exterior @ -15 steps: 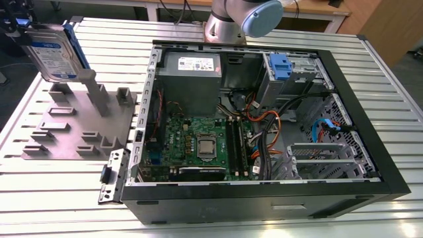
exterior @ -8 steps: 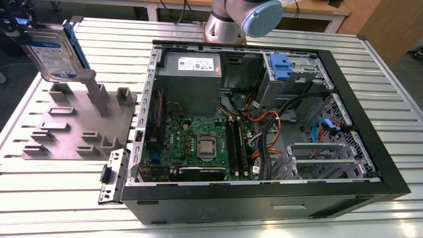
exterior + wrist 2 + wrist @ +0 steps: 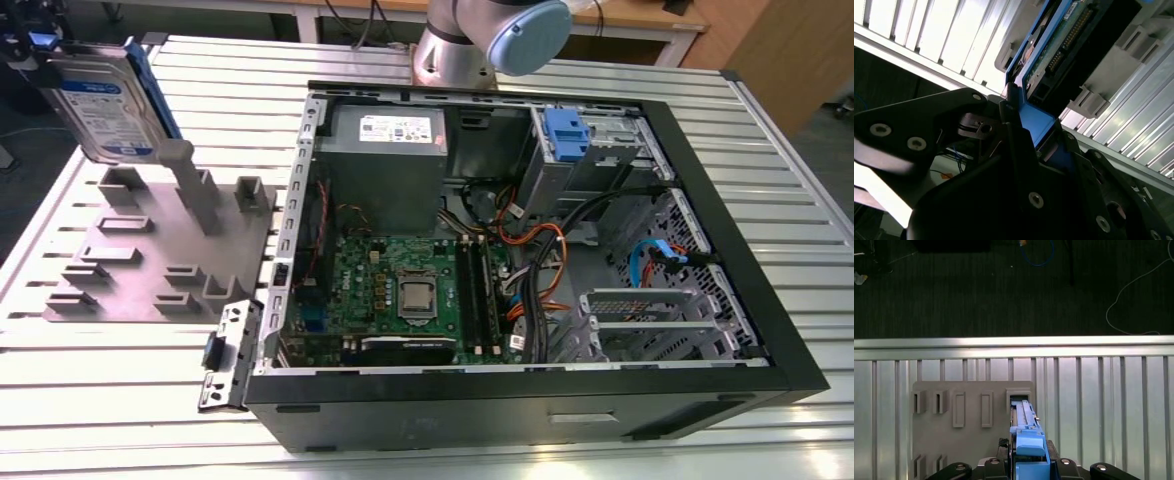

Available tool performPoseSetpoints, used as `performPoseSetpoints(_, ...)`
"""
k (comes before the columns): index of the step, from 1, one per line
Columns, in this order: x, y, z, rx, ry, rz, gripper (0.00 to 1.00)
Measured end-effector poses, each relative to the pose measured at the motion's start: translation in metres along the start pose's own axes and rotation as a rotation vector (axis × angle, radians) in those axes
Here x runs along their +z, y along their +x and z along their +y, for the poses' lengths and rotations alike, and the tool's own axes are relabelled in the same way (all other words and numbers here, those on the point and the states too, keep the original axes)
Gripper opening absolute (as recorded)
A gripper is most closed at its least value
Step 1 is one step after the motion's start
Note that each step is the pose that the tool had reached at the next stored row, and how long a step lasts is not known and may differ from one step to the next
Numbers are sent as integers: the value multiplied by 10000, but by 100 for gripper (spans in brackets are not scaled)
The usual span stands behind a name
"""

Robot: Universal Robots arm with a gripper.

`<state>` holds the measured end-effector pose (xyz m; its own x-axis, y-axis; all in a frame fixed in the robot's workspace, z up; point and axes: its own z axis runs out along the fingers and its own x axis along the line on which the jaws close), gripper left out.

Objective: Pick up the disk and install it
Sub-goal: 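Pick up the disk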

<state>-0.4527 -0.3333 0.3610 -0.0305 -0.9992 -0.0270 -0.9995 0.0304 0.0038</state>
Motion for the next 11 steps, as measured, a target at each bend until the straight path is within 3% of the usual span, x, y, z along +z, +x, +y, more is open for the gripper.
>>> performPoseSetpoints(11, -43, -1, 0, 0, -1, 0, 37)
